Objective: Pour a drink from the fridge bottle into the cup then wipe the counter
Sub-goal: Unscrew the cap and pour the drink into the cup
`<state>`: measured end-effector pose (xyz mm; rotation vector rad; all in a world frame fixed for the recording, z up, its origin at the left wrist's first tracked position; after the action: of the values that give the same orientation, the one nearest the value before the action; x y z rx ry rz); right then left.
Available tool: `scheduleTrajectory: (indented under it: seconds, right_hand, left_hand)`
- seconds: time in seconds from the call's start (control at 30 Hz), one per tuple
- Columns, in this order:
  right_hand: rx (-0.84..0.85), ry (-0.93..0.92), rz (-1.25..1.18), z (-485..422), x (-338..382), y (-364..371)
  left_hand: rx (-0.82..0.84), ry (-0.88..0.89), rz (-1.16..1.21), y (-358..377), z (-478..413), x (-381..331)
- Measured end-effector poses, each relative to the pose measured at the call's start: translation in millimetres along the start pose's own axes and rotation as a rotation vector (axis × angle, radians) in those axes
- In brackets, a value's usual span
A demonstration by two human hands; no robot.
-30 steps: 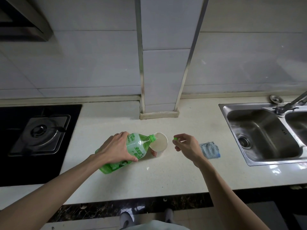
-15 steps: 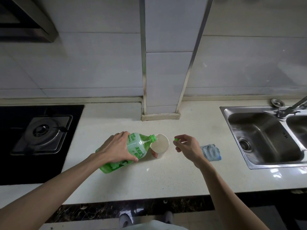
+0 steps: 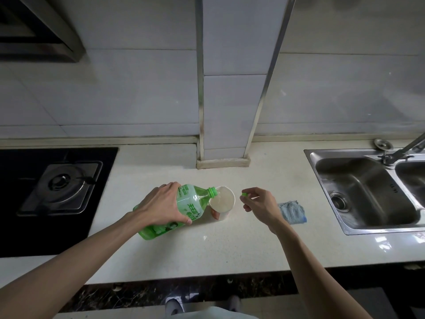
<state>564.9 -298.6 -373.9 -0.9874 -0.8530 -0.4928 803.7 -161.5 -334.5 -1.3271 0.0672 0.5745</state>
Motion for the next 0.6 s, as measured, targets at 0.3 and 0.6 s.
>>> scheduleTrajectory:
  seconds: [0.3,0.6]
  right_hand:
    - [-0.007,0.005,-0.003,6,-4,1]
    - [-0.02,0.012,0.006,11,-8,-1]
  left_hand:
    - [0.016,0.002,0.028,1,3,-1]
    - [0.008,0.015,-0.02,1,3,0]
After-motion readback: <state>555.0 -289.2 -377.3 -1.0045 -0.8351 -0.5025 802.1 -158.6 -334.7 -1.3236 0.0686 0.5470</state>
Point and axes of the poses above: each hand's wrist, its own z-axis away from the middle knuckle, its own y-axis out of the palm, x = y × z, the point moved 8 cm from there along -z, towards the middle knuckle, and after that the axes turned 7 degrees about z, right-handed, at the moved point
